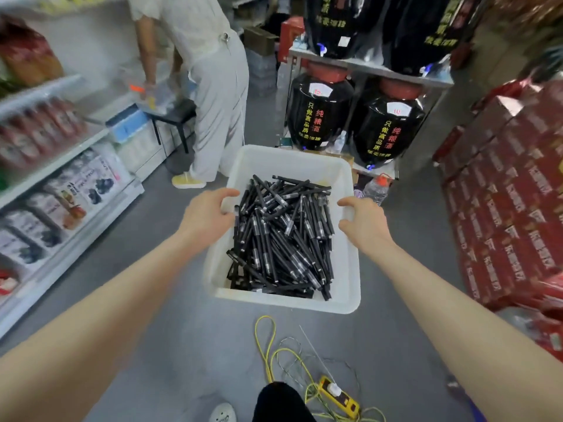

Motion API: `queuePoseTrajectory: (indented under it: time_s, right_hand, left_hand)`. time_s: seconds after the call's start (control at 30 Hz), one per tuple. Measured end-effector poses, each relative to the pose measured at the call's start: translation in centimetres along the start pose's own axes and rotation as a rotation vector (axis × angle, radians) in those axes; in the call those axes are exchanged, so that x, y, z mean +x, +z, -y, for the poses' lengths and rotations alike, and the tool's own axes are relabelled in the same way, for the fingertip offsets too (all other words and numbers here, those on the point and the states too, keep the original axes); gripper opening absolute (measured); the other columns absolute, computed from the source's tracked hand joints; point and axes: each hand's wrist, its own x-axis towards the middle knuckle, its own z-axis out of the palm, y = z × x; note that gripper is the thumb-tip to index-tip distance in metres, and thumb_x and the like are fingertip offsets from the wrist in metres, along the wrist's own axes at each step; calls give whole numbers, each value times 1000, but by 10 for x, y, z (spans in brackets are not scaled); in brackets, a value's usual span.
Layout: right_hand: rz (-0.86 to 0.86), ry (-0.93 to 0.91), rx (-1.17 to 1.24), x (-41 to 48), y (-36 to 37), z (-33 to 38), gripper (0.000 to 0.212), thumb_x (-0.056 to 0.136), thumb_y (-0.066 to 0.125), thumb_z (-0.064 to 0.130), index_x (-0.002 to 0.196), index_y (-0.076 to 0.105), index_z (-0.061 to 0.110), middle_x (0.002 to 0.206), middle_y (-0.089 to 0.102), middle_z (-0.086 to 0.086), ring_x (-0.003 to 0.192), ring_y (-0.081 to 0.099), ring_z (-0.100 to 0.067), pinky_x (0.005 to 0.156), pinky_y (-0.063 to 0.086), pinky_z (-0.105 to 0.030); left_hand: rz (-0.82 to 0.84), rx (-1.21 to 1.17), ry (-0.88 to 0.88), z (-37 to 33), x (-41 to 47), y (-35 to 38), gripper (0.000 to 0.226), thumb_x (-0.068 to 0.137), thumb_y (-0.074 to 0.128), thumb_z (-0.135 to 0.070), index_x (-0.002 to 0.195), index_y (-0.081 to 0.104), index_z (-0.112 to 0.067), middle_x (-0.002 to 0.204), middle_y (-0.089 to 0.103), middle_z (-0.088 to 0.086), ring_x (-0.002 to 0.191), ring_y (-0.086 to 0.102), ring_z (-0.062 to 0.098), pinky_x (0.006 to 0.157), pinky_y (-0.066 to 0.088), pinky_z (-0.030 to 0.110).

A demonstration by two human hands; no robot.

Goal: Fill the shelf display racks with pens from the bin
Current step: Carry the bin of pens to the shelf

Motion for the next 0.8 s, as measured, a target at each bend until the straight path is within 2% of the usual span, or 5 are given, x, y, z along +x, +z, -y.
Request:
queuePoseTrajectory:
  time_s: [0.1, 0.27, 0.5, 0.6, 0.8]
  right_hand:
    - [-16, 21, 18, 57, 3, 21, 47, 83, 60, 7, 128, 59, 22, 130, 54, -12, 113, 54, -29, 84, 38, -29]
    - [-57, -7, 36, 169, 8, 50, 47, 79, 61, 8, 124, 61, 21, 128, 60, -7, 101, 60, -24, 88, 46, -33]
    - [-72, -42, 50, 354, 11, 74, 45, 82, 61, 6, 126, 61, 17, 127, 60, -8, 102, 60, -23, 77, 34, -22]
    - [-76, -44, 30, 436, 2, 88, 46, 82, 61, 7, 126, 60, 19, 127, 58, -11, 103, 59, -25, 78, 36, -24]
    - [-89, -60, 20, 576, 1, 111, 47, 81, 61, 8, 126, 61, 21, 129, 58, -9, 113, 56, -27, 91, 46, -37]
  left_hand:
    - [-19, -31, 18, 1, 62, -15, 53, 84, 53, -7, 131, 58, -31, 78, 65, 3, 61, 55, 11, 70, 50, 33]
    - [-72, -40, 53, 3, 179, -29, 47, 86, 55, -9, 127, 61, -29, 85, 56, -11, 66, 59, 10, 64, 46, 31]
    - [-125, -35, 74, -5, 370, -37, 43, 85, 58, -11, 123, 64, -28, 89, 59, -1, 77, 59, 19, 73, 43, 31]
    - [-141, -52, 69, -15, 448, -43, 39, 85, 58, -11, 120, 65, -28, 85, 56, -2, 69, 54, 14, 62, 37, 29]
    - [-176, -88, 50, -17, 586, -47, 36, 85, 56, -14, 115, 65, -32, 90, 59, 3, 69, 54, 15, 68, 46, 35]
